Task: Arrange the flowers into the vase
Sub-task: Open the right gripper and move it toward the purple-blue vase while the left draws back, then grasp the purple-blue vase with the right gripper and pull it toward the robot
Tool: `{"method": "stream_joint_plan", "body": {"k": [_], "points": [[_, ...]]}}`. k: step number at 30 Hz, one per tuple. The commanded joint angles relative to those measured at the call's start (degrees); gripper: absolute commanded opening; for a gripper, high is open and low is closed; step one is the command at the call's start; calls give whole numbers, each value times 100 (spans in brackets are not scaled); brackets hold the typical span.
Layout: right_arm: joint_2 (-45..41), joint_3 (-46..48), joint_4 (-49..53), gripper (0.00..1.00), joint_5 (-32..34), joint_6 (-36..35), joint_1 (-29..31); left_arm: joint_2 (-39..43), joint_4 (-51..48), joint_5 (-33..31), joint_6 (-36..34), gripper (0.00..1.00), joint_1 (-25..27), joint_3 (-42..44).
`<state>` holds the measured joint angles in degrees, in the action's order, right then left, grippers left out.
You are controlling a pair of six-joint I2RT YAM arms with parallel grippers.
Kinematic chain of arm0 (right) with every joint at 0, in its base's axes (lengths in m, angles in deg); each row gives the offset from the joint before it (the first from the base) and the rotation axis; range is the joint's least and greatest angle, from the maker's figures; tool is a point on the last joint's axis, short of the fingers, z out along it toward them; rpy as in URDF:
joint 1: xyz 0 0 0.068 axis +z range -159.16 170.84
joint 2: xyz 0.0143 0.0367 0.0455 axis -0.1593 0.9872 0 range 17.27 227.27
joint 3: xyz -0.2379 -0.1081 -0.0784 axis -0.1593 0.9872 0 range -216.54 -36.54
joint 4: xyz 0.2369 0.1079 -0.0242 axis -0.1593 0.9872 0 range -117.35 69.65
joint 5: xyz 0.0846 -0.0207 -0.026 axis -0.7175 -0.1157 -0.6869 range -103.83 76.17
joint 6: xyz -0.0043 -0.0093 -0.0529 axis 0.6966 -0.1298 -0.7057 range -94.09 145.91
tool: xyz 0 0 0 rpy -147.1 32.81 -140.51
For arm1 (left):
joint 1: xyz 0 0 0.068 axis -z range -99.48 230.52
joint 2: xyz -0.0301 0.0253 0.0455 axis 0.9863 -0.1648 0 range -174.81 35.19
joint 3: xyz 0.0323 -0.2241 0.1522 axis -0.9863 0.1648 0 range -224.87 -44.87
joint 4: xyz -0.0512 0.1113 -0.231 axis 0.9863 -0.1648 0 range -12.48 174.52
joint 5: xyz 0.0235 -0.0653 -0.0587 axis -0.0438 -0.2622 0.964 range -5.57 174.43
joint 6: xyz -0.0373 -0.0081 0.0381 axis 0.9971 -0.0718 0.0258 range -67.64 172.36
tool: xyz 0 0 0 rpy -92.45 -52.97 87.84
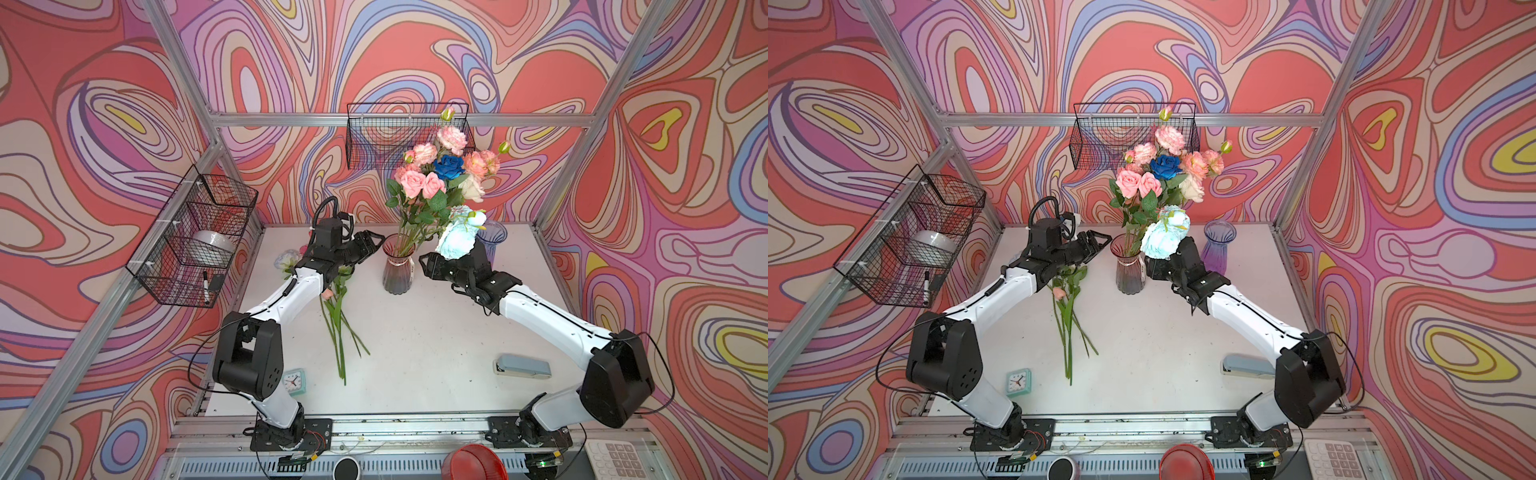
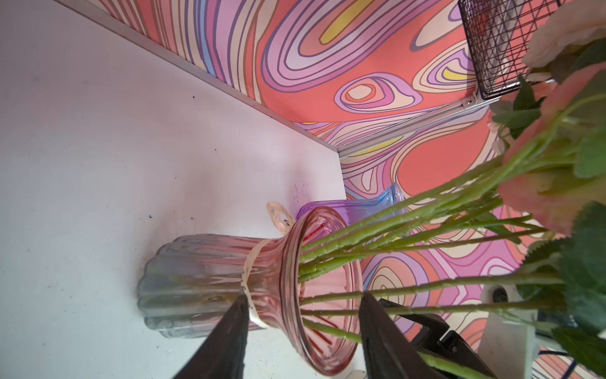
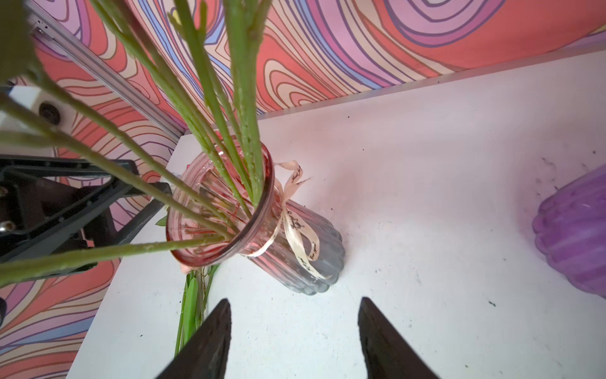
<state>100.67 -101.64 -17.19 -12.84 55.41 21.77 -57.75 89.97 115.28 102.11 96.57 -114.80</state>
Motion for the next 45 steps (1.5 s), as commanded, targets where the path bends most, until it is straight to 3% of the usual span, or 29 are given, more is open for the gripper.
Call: {"method": "stream_joint_plan", "body": {"k": [1,6,14,17,22,27,29,34,41,45], "points": [[-474,234,246,65,276,217,35,433,-23,-108,109,61,-31,201],[-701,165,520,65,336,375,40,952,-193,53,225,61,-19,603],[-863,-136,580,56,-395,523,53,2086,-774,74,-118,60,329,1235],[-1009,-137,874,57,-51,490,60,2408,-879,48,-127,60,425,1472],[-1367,315,1442,66,446,602,53,2796,-763,-27,-68,71,512,1951],[-1780,828,1964,75,1259,910,23,2879,-522,44,42,72,521,2233],[-1928,973,2007,77,1362,1015,-239,2937,-484,19,35,73,520,2331],[-1985,1119,1629,78,910,1048,-1198,2939,-339,114,25,77,514,2484],[-1555,681,1525,78,1048,1073,-1830,2594,53,494,132,77,681,2158],[-1261,263,1385,79,472,1129,-2693,2502,-29,473,17,78,755,2001]]}}
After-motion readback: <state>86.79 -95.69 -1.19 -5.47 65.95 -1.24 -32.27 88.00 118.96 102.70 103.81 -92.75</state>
